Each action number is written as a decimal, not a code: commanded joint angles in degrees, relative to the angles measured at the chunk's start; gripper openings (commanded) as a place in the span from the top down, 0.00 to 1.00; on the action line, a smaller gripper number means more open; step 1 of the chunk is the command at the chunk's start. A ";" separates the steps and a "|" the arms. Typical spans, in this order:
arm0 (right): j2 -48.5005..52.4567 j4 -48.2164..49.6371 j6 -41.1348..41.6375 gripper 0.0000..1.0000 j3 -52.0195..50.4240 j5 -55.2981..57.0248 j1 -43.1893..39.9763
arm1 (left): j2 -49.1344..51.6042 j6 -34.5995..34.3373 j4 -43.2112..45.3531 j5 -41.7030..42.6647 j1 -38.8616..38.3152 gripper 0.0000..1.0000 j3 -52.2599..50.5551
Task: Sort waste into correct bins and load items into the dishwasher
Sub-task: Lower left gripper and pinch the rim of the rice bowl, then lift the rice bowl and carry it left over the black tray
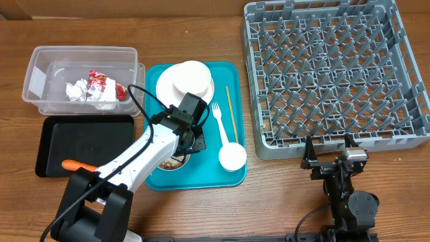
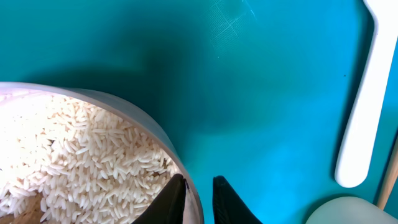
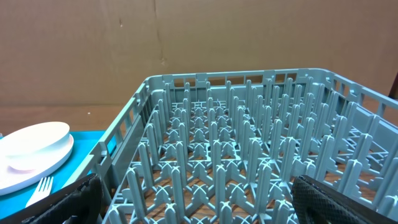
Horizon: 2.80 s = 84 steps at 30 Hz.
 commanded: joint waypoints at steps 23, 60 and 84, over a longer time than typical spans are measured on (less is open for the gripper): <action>-0.68 0.42 -0.04 0.00 -0.61 -0.11 -0.26 | 0.94 1.09 0.13 0.07 -0.28 0.77 0.57; -0.66 0.42 -0.07 0.00 -0.61 -0.11 -0.26 | 4.20 1.20 -4.07 0.66 0.15 0.96 4.87; -0.68 0.42 -0.07 0.00 -0.61 -0.11 -0.26 | 1.95 15.37 -16.06 -9.35 1.03 0.96 24.09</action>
